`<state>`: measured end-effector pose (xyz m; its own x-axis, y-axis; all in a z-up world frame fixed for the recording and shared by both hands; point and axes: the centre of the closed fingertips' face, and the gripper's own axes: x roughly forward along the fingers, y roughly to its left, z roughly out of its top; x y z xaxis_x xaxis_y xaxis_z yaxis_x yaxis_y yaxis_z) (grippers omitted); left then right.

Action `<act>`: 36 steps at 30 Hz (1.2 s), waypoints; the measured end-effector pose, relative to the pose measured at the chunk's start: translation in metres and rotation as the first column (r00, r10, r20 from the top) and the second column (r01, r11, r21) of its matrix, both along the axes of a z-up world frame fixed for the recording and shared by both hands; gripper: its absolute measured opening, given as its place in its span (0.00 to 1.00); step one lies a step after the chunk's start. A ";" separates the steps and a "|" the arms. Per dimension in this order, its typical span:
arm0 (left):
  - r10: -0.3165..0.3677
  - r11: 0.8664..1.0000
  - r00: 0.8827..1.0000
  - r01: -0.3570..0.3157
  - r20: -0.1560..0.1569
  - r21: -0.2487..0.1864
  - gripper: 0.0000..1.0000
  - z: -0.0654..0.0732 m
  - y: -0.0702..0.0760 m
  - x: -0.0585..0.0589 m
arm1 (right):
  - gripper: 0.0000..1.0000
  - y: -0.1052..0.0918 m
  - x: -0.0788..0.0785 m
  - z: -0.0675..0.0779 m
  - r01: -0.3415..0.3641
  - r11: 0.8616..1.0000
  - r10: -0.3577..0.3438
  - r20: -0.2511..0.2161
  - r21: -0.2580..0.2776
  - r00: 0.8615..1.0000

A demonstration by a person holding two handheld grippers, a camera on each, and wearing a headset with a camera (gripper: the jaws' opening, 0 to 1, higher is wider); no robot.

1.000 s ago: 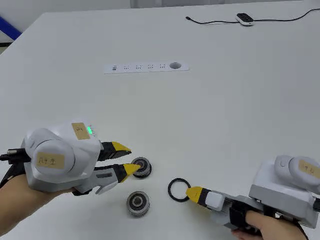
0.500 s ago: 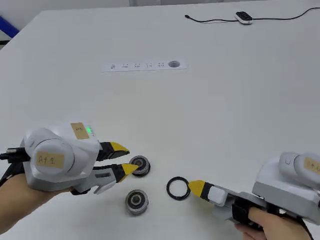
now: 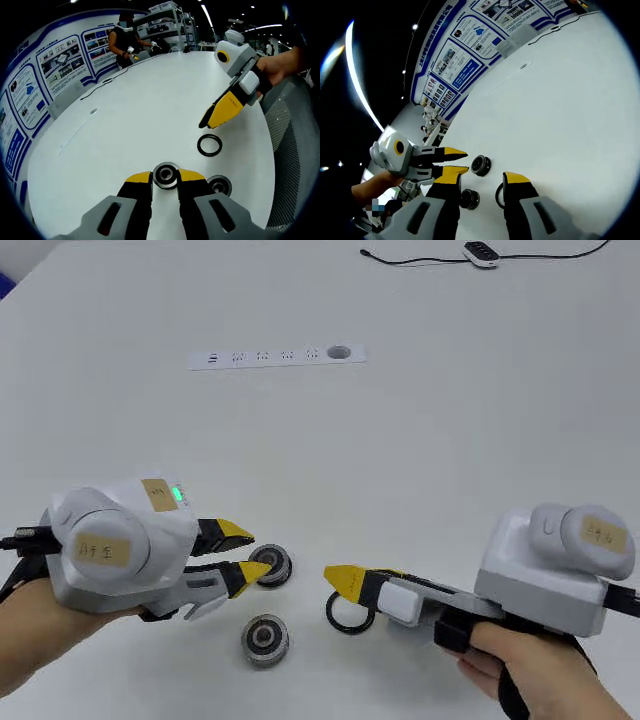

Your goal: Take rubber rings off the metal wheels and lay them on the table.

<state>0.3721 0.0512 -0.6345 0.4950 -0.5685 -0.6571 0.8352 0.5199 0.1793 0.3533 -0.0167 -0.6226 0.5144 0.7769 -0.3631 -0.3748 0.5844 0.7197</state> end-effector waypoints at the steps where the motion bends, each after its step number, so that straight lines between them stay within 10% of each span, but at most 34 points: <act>1: -0.001 1.000 1.000 0.001 -0.002 0.002 0.20 -0.001 0.000 0.000 | 0.36 0.002 0.001 0.001 -0.007 1.000 0.007 0.005 0.002 1.000; 36: -0.028 1.000 0.998 0.027 -0.048 -0.011 0.15 -0.016 -0.003 0.005 | 0.61 0.063 0.013 -0.013 -0.177 0.984 0.177 -0.001 0.008 0.984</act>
<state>0.3772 0.0483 -0.6509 0.4470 -0.5887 -0.6735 0.8568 0.4981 0.1332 0.3663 0.0465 -0.6357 0.3674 0.8585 -0.3577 -0.4707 0.5033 0.7247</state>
